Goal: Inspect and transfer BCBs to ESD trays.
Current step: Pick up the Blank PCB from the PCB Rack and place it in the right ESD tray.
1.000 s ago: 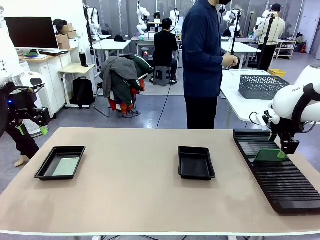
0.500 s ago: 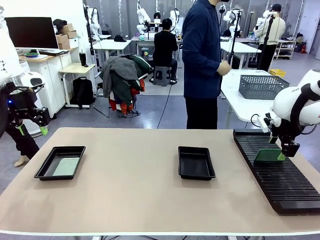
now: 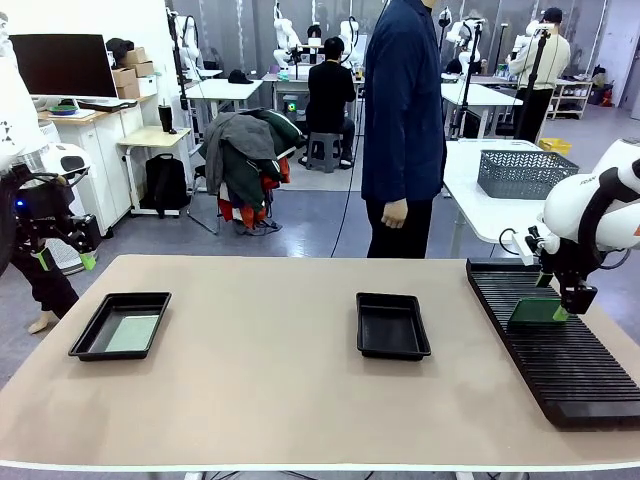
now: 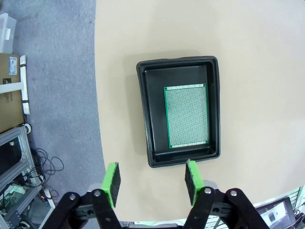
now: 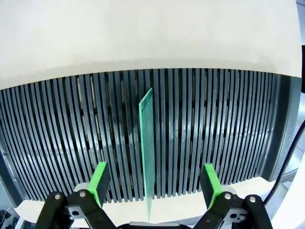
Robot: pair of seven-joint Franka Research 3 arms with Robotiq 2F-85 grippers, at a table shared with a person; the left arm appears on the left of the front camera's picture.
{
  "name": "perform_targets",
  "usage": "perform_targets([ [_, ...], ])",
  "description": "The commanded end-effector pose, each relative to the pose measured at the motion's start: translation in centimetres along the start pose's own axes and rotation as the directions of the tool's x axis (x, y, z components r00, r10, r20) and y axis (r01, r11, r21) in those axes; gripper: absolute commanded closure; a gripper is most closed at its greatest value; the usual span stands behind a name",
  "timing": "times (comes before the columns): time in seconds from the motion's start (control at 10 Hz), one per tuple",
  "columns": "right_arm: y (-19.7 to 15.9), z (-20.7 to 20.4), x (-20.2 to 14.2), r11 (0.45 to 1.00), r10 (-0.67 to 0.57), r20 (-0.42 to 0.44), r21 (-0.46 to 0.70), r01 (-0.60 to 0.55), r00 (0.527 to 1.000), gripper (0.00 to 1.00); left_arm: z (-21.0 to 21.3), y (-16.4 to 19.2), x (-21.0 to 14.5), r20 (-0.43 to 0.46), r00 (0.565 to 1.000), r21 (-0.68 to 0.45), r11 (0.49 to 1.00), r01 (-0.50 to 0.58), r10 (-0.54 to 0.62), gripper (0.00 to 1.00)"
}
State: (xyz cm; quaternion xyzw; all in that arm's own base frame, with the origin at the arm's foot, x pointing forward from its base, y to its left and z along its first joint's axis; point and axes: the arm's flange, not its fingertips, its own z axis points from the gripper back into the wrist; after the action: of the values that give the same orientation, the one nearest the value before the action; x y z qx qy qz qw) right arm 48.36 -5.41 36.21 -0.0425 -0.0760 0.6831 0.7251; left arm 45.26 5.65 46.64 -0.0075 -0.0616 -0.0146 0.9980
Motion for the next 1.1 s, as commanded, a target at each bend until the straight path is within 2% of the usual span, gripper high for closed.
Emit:
perform_targets([
  [0.0,0.0,0.0,-0.01,1.0,0.0,0.0,0.0,0.0,1.0,0.0,-0.22,-0.03,-0.18,0.005,1.0,0.002,1.0,0.0,0.0,0.27],
  [0.1,0.08,0.01,-0.12,1.0,0.012,0.004,-0.003,-0.012,1.0,0.0,-0.22,-0.03,-0.18,0.005,1.0,0.002,1.0,0.0,0.0,0.27],
  [0.3,0.09,-0.02,-0.52,1.0,0.02,0.017,0.002,-0.02,1.0,0.08,-0.22,-0.03,-0.18,0.005,1.0,0.002,1.0,0.0,0.0,0.27],
  [1.0,0.01,-0.42,-0.87,1.0,0.016,-0.001,0.016,-0.016,1.0,0.44,-0.22,-0.03,-0.18,0.005,1.0,0.002,1.0,0.0,0.0,0.27],
])
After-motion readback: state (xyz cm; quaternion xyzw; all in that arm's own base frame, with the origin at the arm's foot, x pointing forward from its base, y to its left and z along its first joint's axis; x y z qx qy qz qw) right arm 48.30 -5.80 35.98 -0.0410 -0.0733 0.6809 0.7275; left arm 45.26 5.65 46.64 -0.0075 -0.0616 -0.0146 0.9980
